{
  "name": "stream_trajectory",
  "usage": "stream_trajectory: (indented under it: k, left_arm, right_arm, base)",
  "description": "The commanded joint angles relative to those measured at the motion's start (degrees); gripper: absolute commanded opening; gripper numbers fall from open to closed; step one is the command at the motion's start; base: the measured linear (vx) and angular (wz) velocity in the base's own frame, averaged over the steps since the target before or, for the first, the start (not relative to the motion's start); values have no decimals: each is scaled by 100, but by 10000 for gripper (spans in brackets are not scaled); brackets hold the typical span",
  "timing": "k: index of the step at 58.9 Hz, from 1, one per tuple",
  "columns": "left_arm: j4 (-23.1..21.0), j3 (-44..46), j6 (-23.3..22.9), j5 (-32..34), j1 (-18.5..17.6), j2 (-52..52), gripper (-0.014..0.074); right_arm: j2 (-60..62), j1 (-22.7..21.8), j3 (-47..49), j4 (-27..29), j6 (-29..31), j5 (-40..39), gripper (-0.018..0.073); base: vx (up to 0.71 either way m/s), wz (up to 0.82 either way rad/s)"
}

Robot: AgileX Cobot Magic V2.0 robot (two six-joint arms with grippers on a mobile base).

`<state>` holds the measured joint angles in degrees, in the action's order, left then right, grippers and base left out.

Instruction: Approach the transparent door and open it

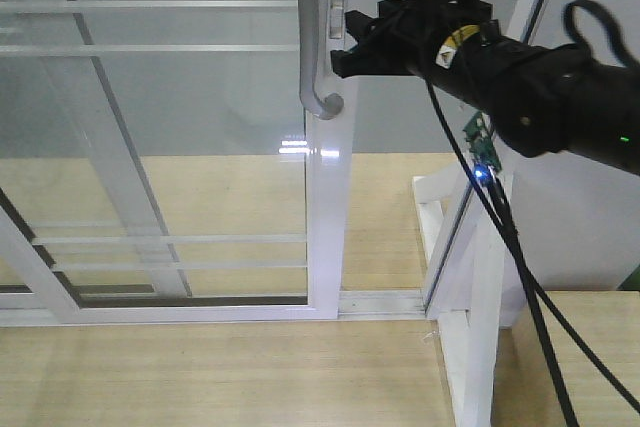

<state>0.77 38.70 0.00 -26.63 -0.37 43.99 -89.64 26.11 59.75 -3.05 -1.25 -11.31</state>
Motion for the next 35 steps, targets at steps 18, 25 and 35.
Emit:
stream_trajectory:
  k: [18, 25, 35]
  left_arm:
    - [-1853, 174, 1295, 988, -28, 221, 444]
    - [-3147, 174, 2774, 1098, -28, 588, 444]
    - [-5617, 181, 5442, 1310, -150, 1537, 444]
  right_arm:
    - [3683, -24, -2238, 631, 26, 59, 320]
    - [4561, -24, -2685, 582, 159, 449, 323]
    - [5019, -24, -2833, 577, 231, 1186, 356]
  base:
    - [0, 0]
    - [0, 0]
    - [0, 0]
